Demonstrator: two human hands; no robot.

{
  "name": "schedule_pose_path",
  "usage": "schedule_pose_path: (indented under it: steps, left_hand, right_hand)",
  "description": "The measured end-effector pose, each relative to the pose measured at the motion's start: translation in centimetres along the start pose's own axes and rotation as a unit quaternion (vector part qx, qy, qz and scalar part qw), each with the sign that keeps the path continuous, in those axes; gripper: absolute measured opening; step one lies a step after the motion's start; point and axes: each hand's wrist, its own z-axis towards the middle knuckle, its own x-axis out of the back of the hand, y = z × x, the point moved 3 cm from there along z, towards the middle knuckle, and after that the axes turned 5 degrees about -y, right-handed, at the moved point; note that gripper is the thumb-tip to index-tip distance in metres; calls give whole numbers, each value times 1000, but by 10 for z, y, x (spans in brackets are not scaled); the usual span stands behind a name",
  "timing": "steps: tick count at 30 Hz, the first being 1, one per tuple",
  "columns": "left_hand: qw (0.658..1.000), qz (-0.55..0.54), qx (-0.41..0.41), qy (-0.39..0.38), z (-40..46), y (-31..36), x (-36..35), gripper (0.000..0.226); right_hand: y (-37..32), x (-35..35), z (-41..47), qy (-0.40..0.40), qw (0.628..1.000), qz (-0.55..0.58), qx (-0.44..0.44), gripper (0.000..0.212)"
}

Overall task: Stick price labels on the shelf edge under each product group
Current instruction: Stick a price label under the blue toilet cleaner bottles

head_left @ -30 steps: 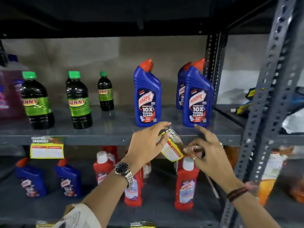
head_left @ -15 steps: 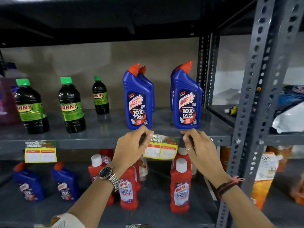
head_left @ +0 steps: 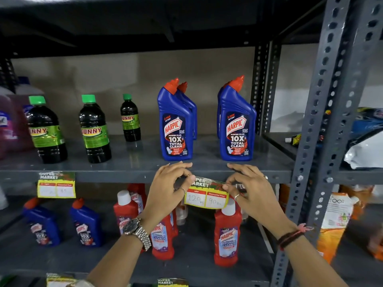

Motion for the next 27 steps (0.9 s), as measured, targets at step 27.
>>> schedule_pose_path:
  steps: [27]
  left_hand:
    - [1000, 11, -5, -16, -1, -1, 2, 12]
  right_hand:
    - [1, -4, 6, 36, 999, 2, -9, 4]
